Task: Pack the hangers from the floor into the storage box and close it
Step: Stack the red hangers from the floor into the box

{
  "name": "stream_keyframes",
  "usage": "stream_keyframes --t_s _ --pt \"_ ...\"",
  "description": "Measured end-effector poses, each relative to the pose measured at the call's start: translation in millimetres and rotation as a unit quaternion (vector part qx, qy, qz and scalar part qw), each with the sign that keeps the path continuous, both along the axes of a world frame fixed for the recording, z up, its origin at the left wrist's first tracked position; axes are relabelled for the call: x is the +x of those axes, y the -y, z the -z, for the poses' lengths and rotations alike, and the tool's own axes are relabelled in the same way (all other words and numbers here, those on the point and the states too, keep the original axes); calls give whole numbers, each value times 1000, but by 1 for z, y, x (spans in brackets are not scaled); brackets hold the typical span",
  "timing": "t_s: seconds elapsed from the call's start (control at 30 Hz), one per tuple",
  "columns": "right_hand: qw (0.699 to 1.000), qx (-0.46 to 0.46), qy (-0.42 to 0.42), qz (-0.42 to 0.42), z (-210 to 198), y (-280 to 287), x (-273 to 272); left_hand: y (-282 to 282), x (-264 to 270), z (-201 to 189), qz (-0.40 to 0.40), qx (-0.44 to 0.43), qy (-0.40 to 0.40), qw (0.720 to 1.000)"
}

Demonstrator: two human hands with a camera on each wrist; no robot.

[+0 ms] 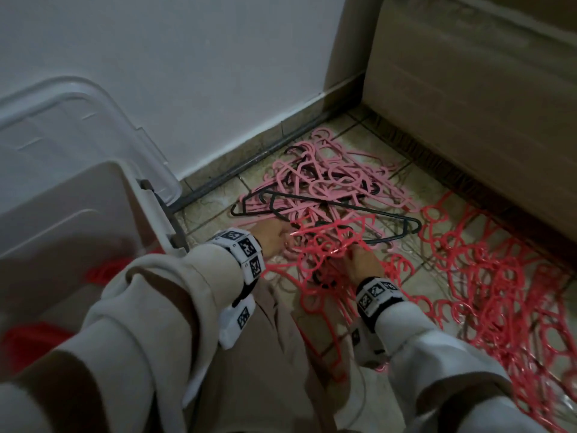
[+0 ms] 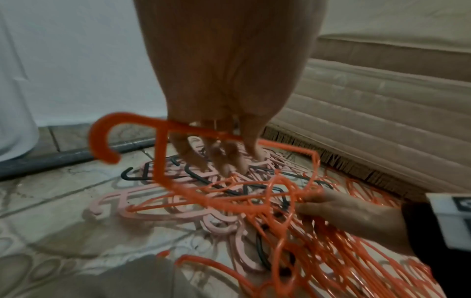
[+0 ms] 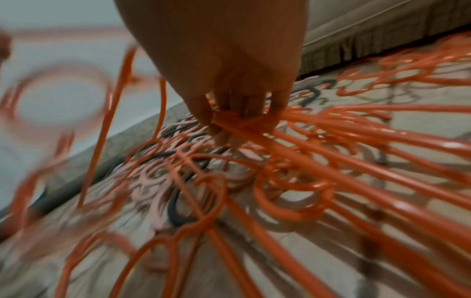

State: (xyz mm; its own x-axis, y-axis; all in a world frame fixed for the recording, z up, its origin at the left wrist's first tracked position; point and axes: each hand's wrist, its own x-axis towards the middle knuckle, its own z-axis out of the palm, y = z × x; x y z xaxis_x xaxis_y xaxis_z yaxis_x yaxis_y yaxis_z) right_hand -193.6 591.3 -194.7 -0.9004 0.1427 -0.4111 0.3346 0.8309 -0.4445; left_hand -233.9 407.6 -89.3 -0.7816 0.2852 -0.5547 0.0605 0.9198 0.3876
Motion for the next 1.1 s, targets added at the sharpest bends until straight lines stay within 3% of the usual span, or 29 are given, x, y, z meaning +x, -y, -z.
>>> stream_keyframes --t_s 0.13,0.23,0.33,0.5,0.6,0.67,0.8,0.97,1.1 --pt "990 -142 6 27 6 -22 1 -20 16 26 1 -86 5 996" --pt "940 -318 12 126 0 -32 4 -37 29 47 -13 -68 32 997" --pt "909 -382 36 160 -1 -39 6 -54 37 56 -40 -52 36 997" --pt "889 -417 63 176 0 -36 6 -70 39 59 -110 56 54 991" --pt "860 -434 82 256 8 -32 -2 -73 40 59 -144 119 67 980" --pt "844 -431 83 309 14 -31 -6 -70 37 59 -179 137 58 973" --pt "843 -420 66 330 19 -33 -10 -53 22 57 -287 137 17 948" --pt "837 -435 17 332 15 -41 -10 -22 1 59 -208 7 9 978" --pt "843 -432 18 320 13 -53 -7 -17 -13 65 -159 -11 57 986"
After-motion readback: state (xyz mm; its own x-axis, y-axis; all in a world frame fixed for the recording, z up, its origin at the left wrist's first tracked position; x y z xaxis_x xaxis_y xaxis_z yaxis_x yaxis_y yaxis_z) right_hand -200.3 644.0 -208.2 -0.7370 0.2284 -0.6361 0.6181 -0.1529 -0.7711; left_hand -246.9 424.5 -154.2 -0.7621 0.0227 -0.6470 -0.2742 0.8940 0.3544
